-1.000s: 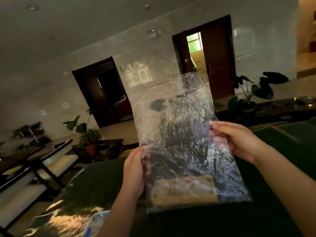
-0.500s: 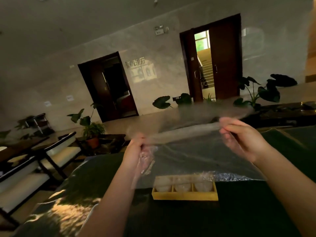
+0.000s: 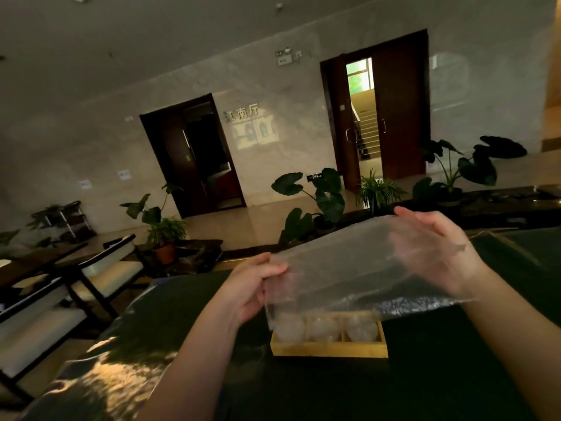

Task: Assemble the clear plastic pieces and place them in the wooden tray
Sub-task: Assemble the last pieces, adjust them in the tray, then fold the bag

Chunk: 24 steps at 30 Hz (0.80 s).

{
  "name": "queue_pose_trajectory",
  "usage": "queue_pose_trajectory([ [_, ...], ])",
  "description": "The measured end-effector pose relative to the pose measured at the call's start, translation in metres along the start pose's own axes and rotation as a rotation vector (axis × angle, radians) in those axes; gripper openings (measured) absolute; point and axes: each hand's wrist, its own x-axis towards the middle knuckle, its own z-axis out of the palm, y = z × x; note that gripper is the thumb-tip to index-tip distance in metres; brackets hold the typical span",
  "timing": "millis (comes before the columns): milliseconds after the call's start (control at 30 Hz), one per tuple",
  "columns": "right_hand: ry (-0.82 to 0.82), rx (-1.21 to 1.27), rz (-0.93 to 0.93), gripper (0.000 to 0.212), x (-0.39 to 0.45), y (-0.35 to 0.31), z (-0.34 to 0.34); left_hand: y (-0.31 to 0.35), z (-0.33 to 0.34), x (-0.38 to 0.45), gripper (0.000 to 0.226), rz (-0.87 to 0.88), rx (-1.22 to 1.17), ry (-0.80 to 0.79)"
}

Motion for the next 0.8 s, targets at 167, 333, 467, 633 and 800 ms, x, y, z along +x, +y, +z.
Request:
queue_pose_trajectory([
  [167, -0.164, -0.092, 0.155, 0.035, -0.002, 0.009, 0.0, 0.004, -0.002, 0.004, 0.046, 0.249, -0.093, 0.168],
  [333, -0.022, -0.179, 0.114, 0.041, 0.008, 0.011, -0.001, 0.003, -0.006, 0.003, 0.034, 0.444, 0.058, 0.262],
  [467, 0.063, -0.124, -0.014, 0.034, 0.01, 0.006, 0.007, -0.002, -0.01, 0.004, 0.019, 0.466, 0.163, 0.311],
  [633, -0.054, 0.306, 0.019, 0.068, 0.003, 0.012, 0.019, -0.015, -0.005, 0.007, 0.011, 0.449, -0.02, 0.317],
  [800, -0.117, 0.251, 0.128, 0.067, 0.0, 0.044, 0.041, -0.031, 0.012, 0.009, 0.018, 0.459, -0.224, 0.241],
])
